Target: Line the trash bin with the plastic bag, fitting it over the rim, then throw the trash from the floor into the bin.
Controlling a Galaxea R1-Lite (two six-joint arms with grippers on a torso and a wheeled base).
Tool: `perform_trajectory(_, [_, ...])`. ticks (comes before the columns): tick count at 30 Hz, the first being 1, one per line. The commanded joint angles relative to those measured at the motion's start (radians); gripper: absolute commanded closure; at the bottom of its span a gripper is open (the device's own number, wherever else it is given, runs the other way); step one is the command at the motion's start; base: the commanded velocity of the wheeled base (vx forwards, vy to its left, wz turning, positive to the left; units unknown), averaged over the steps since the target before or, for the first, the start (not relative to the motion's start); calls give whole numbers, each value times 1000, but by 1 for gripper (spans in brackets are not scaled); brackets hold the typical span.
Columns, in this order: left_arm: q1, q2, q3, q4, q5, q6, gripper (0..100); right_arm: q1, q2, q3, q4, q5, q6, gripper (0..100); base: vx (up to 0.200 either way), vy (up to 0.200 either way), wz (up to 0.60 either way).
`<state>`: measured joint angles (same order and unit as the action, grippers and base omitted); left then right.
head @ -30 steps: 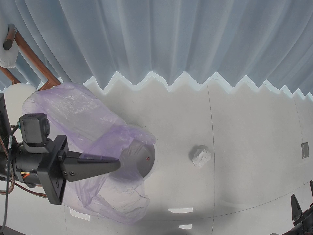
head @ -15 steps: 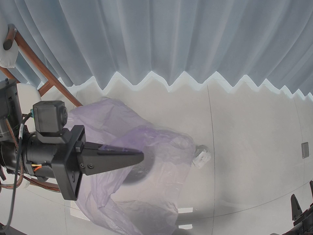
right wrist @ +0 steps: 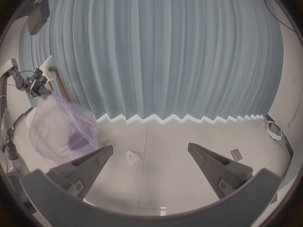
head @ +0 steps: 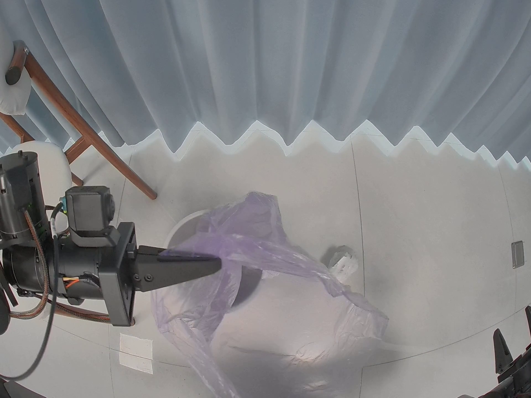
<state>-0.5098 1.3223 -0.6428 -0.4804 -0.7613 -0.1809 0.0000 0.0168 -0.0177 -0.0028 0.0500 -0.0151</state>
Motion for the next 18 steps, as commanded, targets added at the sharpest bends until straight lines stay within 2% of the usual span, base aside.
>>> perform_trajectory(1, [151, -8, 69, -6, -24, 8, 100, 0, -17, 18, 0, 1, 0, 0, 0, 0, 0])
perform_trajectory(2, [168, -8, 75, -12, -27, 11, 100, 0, -17, 16, 0, 1, 0, 0, 0, 0, 0])
perform_trajectory(3, [231, -5, 104, -44, -44, 21, 100, 0, -17, 18, 0, 1, 0, 0, 0, 0, 0])
perform_trajectory(8, [421, 35, 156, -161, -69, 50, 100, 0, -17, 18, 0, 1, 0, 0, 0, 0, 0])
perform_trajectory(9, [428, 38, 158, -165, -69, 50, 100, 0, -17, 16, 0, 1, 0, 0, 0, 0, 0])
perform_trajectory(14, [599, 81, 155, -236, -66, 49, 100, 0, -17, 16, 0, 1, -2, 0, 0, 0, 0])
perform_trajectory(18, [700, 135, 133, -279, -56, 49, 100, 0, -17, 18, 0, 1, -2, 0, 0, 0, 0])
